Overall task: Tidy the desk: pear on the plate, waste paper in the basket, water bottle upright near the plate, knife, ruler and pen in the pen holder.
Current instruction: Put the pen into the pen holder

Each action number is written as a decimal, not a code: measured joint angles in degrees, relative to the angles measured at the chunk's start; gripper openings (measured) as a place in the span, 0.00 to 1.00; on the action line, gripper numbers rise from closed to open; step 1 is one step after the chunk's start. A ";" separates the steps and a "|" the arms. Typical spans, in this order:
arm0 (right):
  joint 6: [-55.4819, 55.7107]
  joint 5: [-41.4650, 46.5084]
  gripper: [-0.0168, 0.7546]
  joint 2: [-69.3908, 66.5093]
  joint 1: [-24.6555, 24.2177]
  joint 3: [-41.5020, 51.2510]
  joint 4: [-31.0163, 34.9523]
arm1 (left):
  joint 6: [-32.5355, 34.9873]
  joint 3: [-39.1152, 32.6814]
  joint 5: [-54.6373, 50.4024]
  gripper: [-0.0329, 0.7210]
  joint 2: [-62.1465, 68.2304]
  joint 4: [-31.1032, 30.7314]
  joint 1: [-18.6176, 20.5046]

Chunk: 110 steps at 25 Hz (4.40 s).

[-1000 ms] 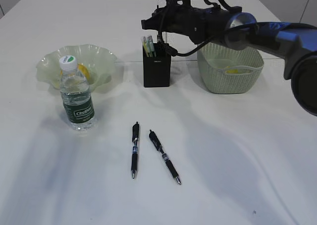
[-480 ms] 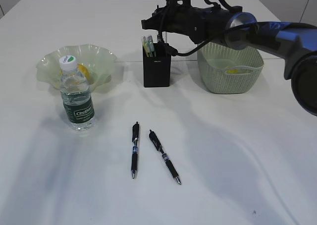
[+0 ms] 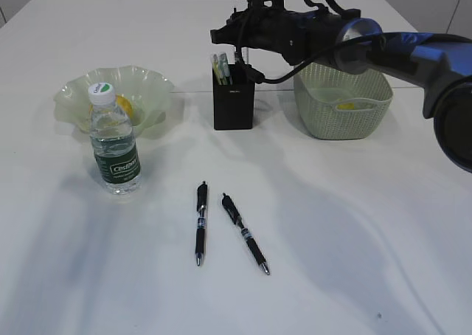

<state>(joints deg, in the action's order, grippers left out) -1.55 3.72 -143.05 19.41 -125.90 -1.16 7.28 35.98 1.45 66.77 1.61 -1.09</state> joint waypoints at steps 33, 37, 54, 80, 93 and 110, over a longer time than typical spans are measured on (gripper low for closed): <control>-0.02 4.60 0.32 1.69 0.00 0.00 0.00 | 0.00 0.00 0.00 0.49 0.00 0.00 0.00; -0.12 7.77 0.32 3.41 0.00 0.00 0.00 | 0.00 0.00 0.00 0.50 0.00 0.00 0.00; -0.12 23.13 0.32 10.94 0.00 0.00 0.12 | 0.00 0.00 0.00 0.50 0.00 0.00 0.00; -0.12 54.46 0.32 14.74 0.00 0.00 7.16 | 0.00 0.00 0.00 0.50 0.00 1.22 0.00; 3.93 65.27 0.32 15.89 2.17 -0.14 8.27 | 0.00 0.00 0.00 0.50 0.00 2.35 0.00; 9.81 67.54 0.33 15.89 6.68 -0.14 8.16 | 0.00 0.00 -0.24 0.50 0.00 2.83 0.00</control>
<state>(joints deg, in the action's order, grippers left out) 8.26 71.26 -127.16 26.09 -126.03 7.01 7.28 35.98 1.21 66.77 4.44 -1.09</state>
